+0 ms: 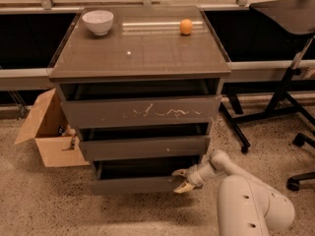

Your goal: Open bottom drawer

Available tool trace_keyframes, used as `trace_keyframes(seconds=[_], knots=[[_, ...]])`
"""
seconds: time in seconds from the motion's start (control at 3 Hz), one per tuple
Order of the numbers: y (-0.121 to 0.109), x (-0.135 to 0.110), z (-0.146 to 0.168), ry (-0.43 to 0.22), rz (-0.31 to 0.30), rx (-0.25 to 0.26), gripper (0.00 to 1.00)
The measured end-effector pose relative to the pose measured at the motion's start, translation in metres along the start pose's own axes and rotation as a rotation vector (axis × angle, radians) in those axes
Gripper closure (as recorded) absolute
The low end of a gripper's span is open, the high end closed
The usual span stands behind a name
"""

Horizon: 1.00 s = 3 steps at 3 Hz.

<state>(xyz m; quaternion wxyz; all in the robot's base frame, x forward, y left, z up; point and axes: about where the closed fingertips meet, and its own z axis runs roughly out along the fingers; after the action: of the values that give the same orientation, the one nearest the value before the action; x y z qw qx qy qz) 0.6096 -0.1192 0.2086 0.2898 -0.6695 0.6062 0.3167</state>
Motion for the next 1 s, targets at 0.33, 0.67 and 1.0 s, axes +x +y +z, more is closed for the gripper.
trace_keyframes(seconds=[0.33, 0.67, 1.0], knots=[[-0.0003, -0.0083, -0.0053, -0.011, -0.019, 0.006, 0.78], [0.0011, -0.0132, -0.0076, -0.03, -0.026, 0.008, 0.99], [0.0012, -0.0136, -0.0077, -0.032, -0.027, 0.008, 0.0]])
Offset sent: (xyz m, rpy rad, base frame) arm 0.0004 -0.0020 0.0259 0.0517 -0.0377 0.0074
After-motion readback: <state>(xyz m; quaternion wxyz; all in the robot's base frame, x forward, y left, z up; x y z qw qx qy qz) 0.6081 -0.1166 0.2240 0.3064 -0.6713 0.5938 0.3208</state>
